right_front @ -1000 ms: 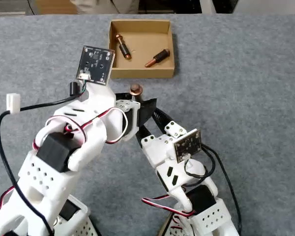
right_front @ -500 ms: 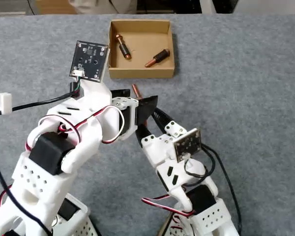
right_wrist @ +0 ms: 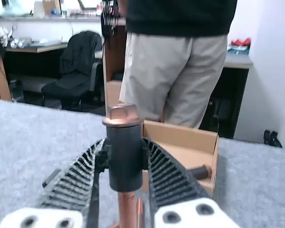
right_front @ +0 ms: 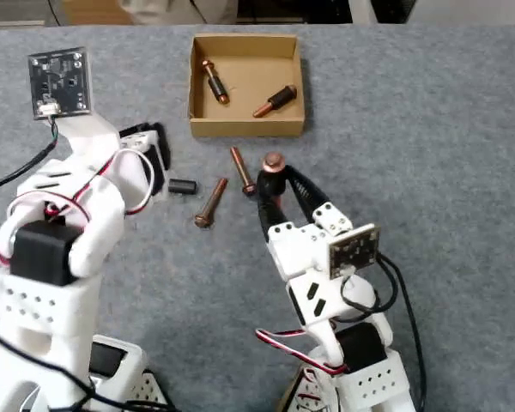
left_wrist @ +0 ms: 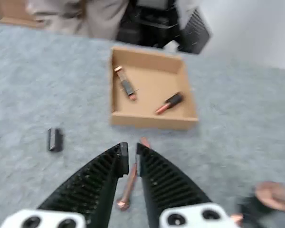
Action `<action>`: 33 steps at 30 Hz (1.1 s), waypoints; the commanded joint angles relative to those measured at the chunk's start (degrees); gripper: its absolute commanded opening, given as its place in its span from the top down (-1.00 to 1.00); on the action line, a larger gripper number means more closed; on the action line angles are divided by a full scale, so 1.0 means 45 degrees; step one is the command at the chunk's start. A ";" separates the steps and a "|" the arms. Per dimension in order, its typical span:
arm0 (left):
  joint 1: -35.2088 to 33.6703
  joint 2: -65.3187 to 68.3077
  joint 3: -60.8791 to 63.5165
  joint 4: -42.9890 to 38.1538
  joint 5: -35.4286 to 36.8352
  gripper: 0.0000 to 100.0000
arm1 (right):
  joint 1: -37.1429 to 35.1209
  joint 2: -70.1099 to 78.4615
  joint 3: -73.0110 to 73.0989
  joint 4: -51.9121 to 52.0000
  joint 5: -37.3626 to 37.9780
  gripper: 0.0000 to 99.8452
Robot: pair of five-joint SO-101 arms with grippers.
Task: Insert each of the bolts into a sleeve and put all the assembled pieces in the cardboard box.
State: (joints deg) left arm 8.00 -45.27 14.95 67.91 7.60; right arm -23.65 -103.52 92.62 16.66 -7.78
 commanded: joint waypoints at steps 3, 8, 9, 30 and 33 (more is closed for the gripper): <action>-0.1739 -0.0127 0.0703 -0.0078 0.0020 0.96 | 0.0752 0.1455 -0.2647 -0.0430 -0.0117 1.00; -0.2559 -0.0127 0.0762 0.0606 0.0020 0.96 | 0.1045 0.5304 -0.4816 -0.1817 -0.0117 1.00; -0.2696 -0.0127 0.0781 0.0645 0.0020 0.96 | 0.1045 0.6066 -0.5089 -0.2286 -0.0117 1.00; -0.3907 -0.1221 0.0781 0.1934 0.0020 0.96 | 0.1084 2.2965 -1.3841 -0.6994 -0.0039 1.00; -0.3888 -0.1709 0.0996 0.1524 -0.0332 0.96 | 0.1084 2.4801 -1.5346 -0.6994 -0.0039 1.00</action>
State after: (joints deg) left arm -9.14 -50.64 18.90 76.79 7.52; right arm -19.87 2.86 32.75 -12.44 -7.78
